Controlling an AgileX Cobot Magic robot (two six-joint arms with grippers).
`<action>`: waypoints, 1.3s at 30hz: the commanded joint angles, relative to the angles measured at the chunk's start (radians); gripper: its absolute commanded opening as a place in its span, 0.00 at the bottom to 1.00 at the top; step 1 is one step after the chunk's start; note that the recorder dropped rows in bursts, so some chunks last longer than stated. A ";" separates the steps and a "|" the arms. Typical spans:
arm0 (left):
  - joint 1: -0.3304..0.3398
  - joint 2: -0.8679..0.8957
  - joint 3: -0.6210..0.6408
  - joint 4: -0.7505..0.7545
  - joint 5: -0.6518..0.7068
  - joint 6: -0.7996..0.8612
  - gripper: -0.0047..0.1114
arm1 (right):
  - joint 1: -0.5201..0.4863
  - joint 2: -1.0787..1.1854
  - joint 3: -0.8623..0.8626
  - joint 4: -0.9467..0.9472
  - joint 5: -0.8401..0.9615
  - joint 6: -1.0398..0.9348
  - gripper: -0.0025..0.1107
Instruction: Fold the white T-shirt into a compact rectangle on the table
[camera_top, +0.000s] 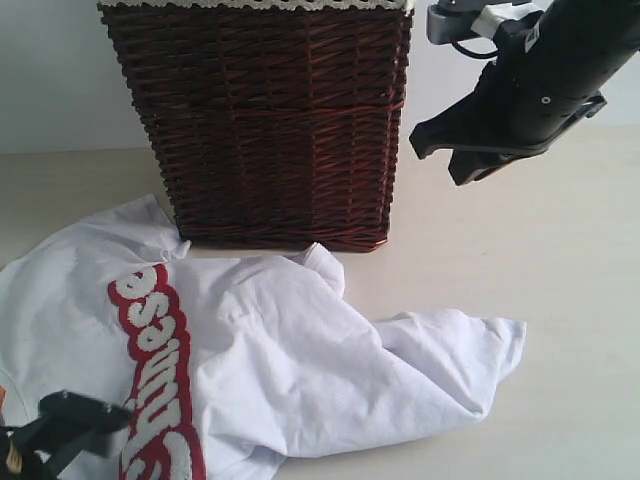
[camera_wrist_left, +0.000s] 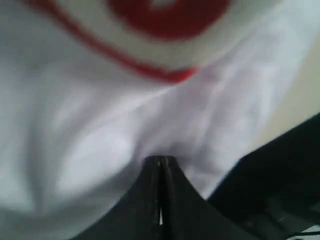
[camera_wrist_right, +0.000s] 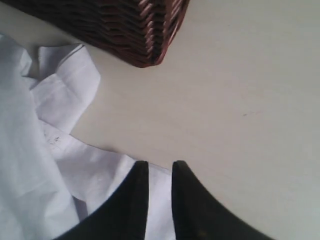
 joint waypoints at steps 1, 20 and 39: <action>0.003 0.088 -0.002 0.267 0.029 -0.201 0.04 | -0.004 -0.011 -0.004 0.063 0.023 -0.045 0.18; 0.369 0.275 -0.168 0.661 0.321 -0.402 0.04 | -0.004 -0.011 -0.004 0.096 0.031 -0.076 0.18; 0.123 0.368 -0.202 0.439 0.046 -0.273 0.04 | -0.004 -0.011 -0.004 0.096 0.029 -0.082 0.18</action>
